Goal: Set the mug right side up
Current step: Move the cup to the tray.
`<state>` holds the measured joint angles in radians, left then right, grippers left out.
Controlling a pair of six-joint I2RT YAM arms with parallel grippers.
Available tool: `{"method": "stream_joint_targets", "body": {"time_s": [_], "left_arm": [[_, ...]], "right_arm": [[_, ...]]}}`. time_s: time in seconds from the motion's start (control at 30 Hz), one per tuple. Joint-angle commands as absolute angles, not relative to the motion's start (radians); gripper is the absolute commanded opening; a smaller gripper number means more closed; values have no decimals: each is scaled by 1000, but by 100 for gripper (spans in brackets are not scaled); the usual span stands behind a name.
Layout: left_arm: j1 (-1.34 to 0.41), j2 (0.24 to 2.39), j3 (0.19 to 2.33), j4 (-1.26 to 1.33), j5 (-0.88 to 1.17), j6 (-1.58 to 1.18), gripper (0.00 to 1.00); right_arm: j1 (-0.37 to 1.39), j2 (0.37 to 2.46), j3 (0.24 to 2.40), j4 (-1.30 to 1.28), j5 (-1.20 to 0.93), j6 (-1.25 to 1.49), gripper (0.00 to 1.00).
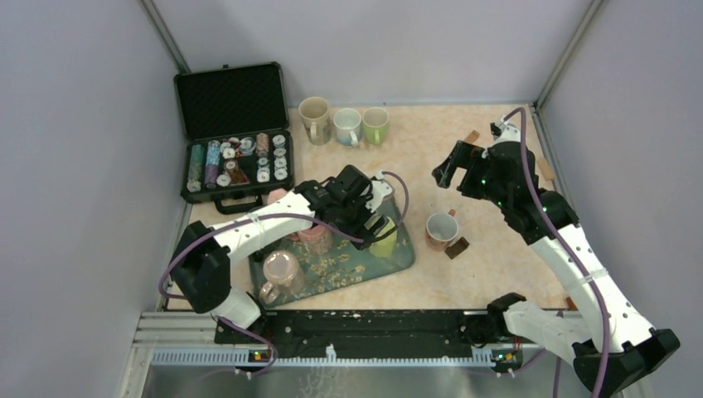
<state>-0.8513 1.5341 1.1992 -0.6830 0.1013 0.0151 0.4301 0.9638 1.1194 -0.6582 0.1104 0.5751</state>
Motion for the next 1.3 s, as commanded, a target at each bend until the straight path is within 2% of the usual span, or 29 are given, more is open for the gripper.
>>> {"method": "stream_joint_targets", "body": {"time_s": [0.0,0.27,0.6,0.7,0.87,1.0,1.1,1.27], "left_arm": [[-810,1517,1158,-573,252,162,98],[-798,1540,1110,-497,399,178,98],[-799,1558,1068,-454,459,131,96],[-799,1544,1048,-449,474,105,89],[-805,1517,1016,-453,452,57,69],[-815,1508,1005,-449,395,21,62],[-820,1502,1005,-436,355,3,51],[-839,1503,1010,-404,281,-60,41]], "right_arm": [[440,942,1127,-623,95,561,99],[440,941,1113,-610,80,555,99],[440,934,1093,-600,78,561,99],[440,933,1088,-598,77,564,99],[439,933,1078,-594,75,566,99],[440,934,1072,-585,71,567,99],[440,936,1067,-580,68,569,99],[440,936,1055,-570,64,571,99]]}}
